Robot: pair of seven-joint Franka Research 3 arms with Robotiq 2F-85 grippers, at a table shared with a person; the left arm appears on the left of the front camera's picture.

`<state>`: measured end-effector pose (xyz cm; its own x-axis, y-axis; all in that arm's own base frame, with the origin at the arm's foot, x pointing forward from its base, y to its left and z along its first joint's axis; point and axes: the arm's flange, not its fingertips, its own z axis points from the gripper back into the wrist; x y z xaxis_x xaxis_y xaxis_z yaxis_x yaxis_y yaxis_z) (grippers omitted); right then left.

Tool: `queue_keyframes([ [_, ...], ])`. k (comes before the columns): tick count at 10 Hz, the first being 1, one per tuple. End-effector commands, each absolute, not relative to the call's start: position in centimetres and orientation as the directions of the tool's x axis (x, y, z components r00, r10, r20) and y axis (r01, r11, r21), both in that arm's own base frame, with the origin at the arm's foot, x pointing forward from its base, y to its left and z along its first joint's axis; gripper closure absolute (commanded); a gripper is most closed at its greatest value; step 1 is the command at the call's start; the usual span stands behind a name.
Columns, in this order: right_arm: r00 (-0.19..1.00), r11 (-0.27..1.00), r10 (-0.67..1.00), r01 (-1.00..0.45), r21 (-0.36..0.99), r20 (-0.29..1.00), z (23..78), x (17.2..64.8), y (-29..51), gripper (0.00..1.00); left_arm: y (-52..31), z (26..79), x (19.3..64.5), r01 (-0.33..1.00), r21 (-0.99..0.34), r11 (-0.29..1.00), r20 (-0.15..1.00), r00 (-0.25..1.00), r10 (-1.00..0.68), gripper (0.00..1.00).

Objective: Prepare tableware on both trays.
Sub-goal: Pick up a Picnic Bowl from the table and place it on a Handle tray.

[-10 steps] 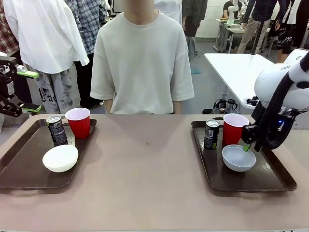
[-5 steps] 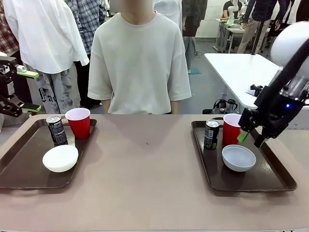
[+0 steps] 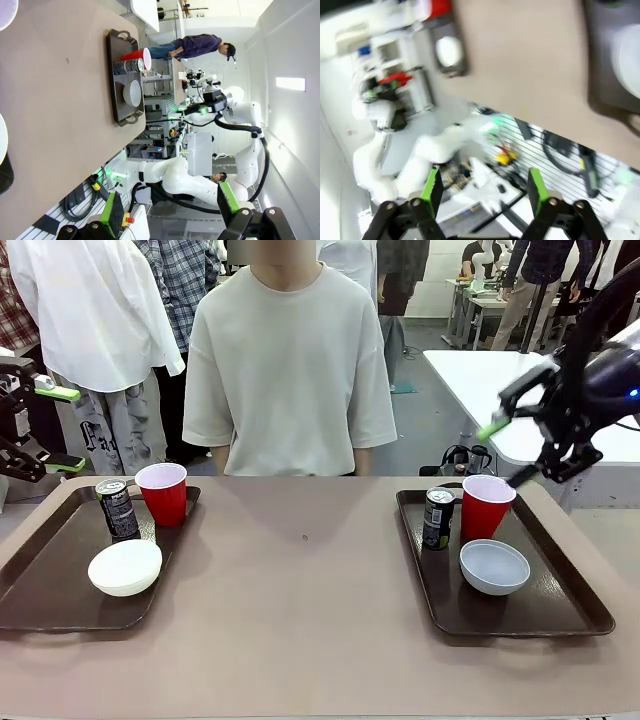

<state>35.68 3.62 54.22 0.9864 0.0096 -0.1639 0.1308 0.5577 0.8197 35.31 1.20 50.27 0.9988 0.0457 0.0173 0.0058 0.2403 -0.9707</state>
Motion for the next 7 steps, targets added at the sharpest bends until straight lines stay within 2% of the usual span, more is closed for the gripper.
queue_keyframes([
  [1, 0.997, 0.378, 0.017, 0.058, 0.924, -0.069, 51.8, 32.8, 1.6, 0.13, 1.3, 50.3, 35.3, 0.026, -0.972, 0.233, 0.035, 0.999, 0.038, 0.0],
  [4, 0.996, 0.247, -0.031, 0.091, 0.965, -0.086, 50.5, 29.9, -0.8, 0.13, 1.3, 50.3, 35.3, 0.026, -0.972, 0.233, 0.035, 0.999, 0.038, 0.0],
  [5, 0.988, 0.277, -0.074, 0.148, 0.949, -0.132, 50.0, 30.7, -0.9, 0.13, 1.3, 50.3, 35.3, 0.026, -0.972, 0.233, 0.035, 0.999, 0.038, 0.0],
  [6, 0.997, 0.291, -0.031, 0.083, 0.953, -0.077, 51.0, 30.7, -0.4, 0.13, 1.3, 50.3, 35.3, 0.026, -0.972, 0.233, 0.035, 0.999, 0.038, 0.0],
  [7, 0.997, 0.291, -0.031, 0.083, 0.953, -0.077, 51.0, 30.7, -0.4, 0.13, 1.3, 50.3, 35.3, 0.026, -0.972, 0.233, 0.035, 0.999, 0.038, 0.0],
])
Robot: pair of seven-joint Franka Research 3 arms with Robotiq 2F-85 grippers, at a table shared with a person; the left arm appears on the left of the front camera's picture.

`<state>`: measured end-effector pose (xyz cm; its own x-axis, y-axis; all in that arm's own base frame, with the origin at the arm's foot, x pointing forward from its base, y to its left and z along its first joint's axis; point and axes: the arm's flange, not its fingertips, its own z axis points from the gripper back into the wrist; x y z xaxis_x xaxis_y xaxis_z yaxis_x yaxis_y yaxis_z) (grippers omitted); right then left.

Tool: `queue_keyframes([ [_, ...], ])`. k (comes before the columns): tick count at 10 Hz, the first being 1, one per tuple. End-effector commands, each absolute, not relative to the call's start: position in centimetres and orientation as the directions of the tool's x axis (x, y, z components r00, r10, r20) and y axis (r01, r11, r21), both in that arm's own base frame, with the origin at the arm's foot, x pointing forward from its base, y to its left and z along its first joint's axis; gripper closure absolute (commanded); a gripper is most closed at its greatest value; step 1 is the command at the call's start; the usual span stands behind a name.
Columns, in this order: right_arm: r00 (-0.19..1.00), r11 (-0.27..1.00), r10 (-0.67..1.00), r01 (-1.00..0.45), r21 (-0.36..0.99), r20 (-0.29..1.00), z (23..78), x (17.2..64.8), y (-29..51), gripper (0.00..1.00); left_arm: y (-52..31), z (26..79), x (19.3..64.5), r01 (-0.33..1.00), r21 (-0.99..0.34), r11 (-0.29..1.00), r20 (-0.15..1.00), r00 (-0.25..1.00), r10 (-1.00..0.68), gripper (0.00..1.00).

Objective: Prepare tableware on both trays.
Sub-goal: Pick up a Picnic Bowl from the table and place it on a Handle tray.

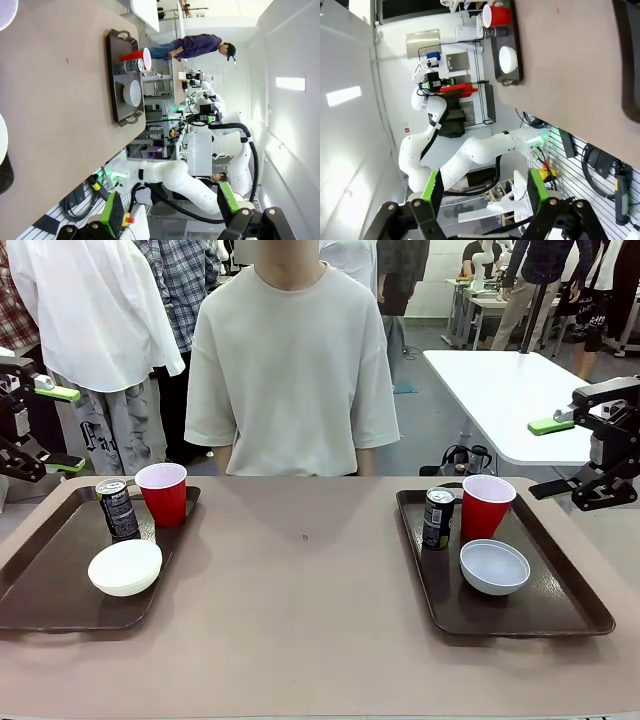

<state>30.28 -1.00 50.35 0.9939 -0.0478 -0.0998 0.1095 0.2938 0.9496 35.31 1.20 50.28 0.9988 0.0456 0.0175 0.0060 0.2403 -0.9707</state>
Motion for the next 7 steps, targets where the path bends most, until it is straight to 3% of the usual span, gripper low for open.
queue_keyframes([
  [1, 0.997, 0.291, -0.031, 0.083, 0.953, -0.077, 51.02, 30.67, -0.39, 0.13, 1.27, 50.31, 35.32, 0.026, -0.972, 0.233, 0.035, 0.999, 0.038, 0.0],
  [7, 0.997, 0.291, -0.031, 0.083, 0.953, -0.077, 51.02, 30.67, -0.39, 0.13, 1.27, 50.31, 35.32, 0.026, -0.972, 0.233, 0.035, 0.999, 0.038, 0.0],
])
